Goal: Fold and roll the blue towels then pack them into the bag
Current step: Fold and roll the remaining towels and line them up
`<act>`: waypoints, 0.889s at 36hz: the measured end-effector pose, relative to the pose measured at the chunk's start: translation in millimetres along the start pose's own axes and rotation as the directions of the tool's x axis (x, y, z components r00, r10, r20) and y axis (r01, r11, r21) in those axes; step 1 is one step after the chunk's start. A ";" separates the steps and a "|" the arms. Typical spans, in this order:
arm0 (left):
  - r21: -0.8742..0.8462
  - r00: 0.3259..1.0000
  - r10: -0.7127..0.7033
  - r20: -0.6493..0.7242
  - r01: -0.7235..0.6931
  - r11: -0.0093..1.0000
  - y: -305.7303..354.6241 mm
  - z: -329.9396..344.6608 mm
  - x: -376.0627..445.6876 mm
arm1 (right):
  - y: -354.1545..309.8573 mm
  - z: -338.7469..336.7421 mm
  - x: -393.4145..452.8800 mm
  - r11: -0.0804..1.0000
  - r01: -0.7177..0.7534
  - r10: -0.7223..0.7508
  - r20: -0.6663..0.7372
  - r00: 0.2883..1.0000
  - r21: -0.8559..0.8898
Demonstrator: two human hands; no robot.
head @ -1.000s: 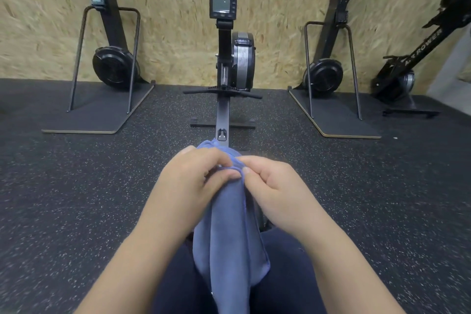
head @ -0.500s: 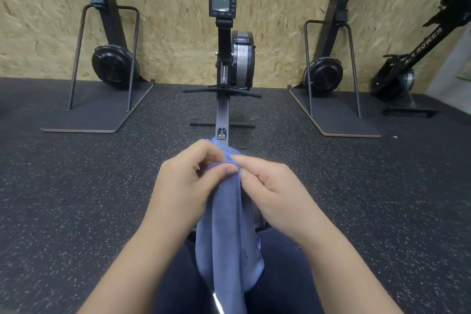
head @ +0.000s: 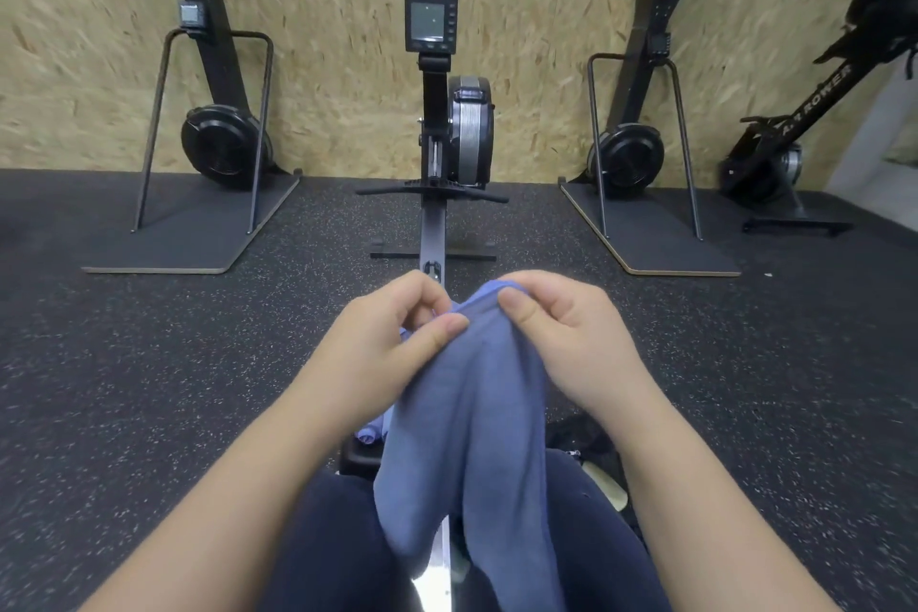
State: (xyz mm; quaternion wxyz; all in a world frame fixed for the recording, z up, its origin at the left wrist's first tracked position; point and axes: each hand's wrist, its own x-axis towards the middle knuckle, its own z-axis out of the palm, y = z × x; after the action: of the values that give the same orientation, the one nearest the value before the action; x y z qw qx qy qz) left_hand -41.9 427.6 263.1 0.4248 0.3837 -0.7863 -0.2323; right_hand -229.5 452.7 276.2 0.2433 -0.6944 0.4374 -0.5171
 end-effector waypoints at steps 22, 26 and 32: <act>0.621 0.995 -0.082 0.052 0.032 0.783 -81.0 -25.9 2.3 | 60.1 -73.0 18.4 0.957 -0.255 0.289 -0.499 0.817 0.137; 0.629 0.992 -0.115 0.054 0.056 0.775 -81.2 -28.5 -0.1 | 65.5 -80.0 16.0 0.947 -0.280 0.320 -0.500 0.805 0.155; 0.823 0.982 0.143 0.120 -0.179 0.539 -90.4 -28.8 2.0 | 75.4 -82.6 13.0 0.930 -0.345 0.362 -0.492 0.792 0.129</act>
State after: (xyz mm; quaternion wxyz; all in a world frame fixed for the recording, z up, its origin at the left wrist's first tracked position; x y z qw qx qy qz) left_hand 18.5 370.8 216.8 0.1982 0.4601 -0.8423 0.1986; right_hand -332.1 413.4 251.8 0.2229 -0.4353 0.5993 -0.6337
